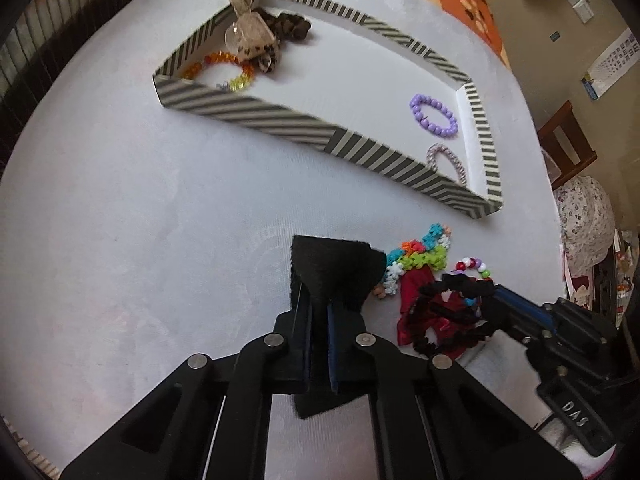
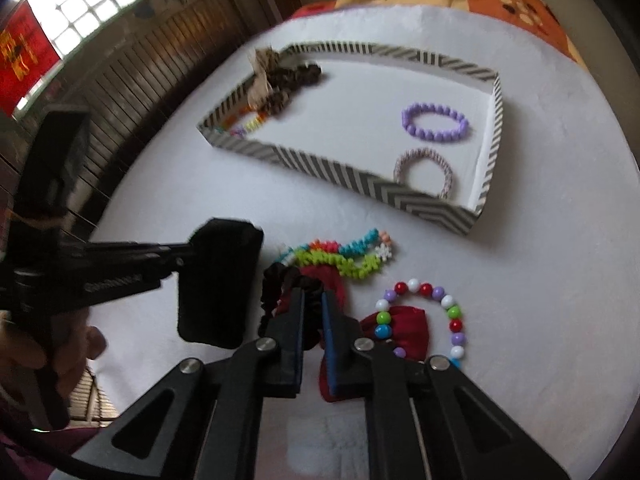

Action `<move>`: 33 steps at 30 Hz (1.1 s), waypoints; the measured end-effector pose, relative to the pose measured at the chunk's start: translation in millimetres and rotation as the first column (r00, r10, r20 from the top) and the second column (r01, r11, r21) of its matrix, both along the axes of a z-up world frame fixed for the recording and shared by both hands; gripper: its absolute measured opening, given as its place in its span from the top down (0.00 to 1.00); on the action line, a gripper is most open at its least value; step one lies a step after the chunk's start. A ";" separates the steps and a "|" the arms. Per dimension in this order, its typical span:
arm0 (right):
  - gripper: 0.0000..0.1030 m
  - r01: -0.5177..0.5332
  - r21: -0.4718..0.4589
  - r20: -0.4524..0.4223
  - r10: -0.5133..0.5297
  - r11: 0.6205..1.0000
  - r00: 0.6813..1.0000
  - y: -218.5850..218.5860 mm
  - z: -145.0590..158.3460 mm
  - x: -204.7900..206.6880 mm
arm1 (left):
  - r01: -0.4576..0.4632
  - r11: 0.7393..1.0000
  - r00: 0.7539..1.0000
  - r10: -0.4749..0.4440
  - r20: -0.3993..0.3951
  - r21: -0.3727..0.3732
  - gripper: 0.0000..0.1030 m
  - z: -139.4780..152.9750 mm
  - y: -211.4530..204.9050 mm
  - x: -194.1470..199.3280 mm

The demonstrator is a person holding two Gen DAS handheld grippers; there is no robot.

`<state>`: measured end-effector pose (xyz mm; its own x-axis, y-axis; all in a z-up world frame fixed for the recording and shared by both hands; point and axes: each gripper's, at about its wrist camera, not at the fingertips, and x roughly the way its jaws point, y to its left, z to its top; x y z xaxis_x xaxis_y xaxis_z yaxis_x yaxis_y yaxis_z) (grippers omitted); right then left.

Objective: Organize jewelry
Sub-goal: 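Grasp the black velvet accessory with left gripper while right grasps the red bow, then carry the black velvet item and black scrunchie into the tray while opening both grippers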

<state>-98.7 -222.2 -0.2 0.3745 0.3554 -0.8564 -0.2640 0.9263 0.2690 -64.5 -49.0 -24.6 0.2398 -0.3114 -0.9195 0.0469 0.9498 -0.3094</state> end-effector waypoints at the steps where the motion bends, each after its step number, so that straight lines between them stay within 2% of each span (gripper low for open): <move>1: 0.92 0.004 0.003 0.010 -0.004 1.000 1.000 -1.7 5.1 -1.0 | 0.001 1.000 1.000 -0.001 0.008 -0.002 1.00 3.6 0.8 0.5; 10: 0.92 0.048 0.009 0.079 -0.049 0.999 0.996 -12.5 36.0 6.8 | 0.024 1.000 0.996 -0.023 0.085 -0.007 1.00 38.3 2.5 14.0; 20: 0.92 0.086 -0.020 0.145 -0.082 0.996 0.986 -21.8 63.3 37.3 | 0.006 0.999 0.980 -0.017 0.196 0.053 1.00 76.7 3.6 56.9; 29: 0.92 0.109 -0.049 0.172 -0.099 0.993 0.980 -30.1 76.3 71.3 | 0.007 0.995 0.974 -0.030 0.224 0.103 1.00 83.1 -2.1 92.8; 33: 0.92 0.121 -0.053 0.170 -0.111 0.991 0.979 -34.3 74.8 90.1 | 0.008 0.995 0.974 -0.031 0.224 0.103 1.00 81.3 -5.8 108.7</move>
